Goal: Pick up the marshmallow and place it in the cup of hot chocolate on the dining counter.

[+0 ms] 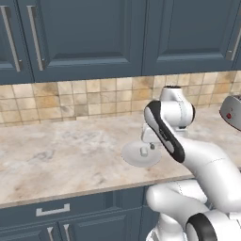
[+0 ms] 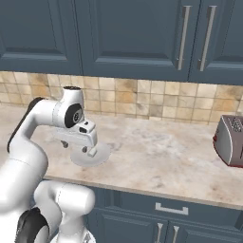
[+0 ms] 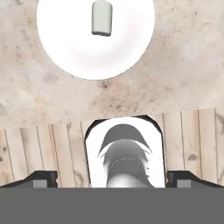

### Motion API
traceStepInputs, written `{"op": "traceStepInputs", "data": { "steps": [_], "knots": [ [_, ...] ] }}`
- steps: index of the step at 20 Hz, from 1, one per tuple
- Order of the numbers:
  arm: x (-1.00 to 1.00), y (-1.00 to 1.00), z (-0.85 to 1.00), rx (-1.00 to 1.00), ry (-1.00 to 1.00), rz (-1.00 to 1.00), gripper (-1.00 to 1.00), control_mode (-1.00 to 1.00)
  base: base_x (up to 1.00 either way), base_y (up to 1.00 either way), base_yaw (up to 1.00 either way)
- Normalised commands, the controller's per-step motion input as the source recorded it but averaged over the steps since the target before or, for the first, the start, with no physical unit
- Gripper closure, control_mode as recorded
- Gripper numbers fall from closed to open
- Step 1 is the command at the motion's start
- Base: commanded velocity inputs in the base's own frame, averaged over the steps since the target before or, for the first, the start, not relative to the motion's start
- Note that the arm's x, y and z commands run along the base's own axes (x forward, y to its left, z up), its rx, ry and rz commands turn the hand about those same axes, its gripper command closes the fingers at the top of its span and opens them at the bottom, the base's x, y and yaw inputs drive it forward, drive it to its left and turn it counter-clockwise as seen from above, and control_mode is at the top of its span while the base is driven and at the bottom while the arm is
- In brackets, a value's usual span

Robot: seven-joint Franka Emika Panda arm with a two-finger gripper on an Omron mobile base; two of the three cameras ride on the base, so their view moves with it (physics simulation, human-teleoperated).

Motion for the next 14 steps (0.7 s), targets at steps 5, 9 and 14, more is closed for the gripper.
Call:
{"op": "traceStepInputs", "data": {
  "steps": [5, 9, 14],
  "knots": [
    [0.27, 0.0, -0.34, 0.0, 0.05, -0.02, -1.0, -1.0, 0.0, 0.0, 0.0],
    [0.41, 0.0, -0.33, -0.01, 0.01, 0.0, -1.0, -1.0, 0.0, 0.0, 0.0],
    [0.31, 0.0, -0.24, -0.01, 0.0, 0.0, -1.0, -1.0, 0.0, 0.0, 0.0]
  ]
}}
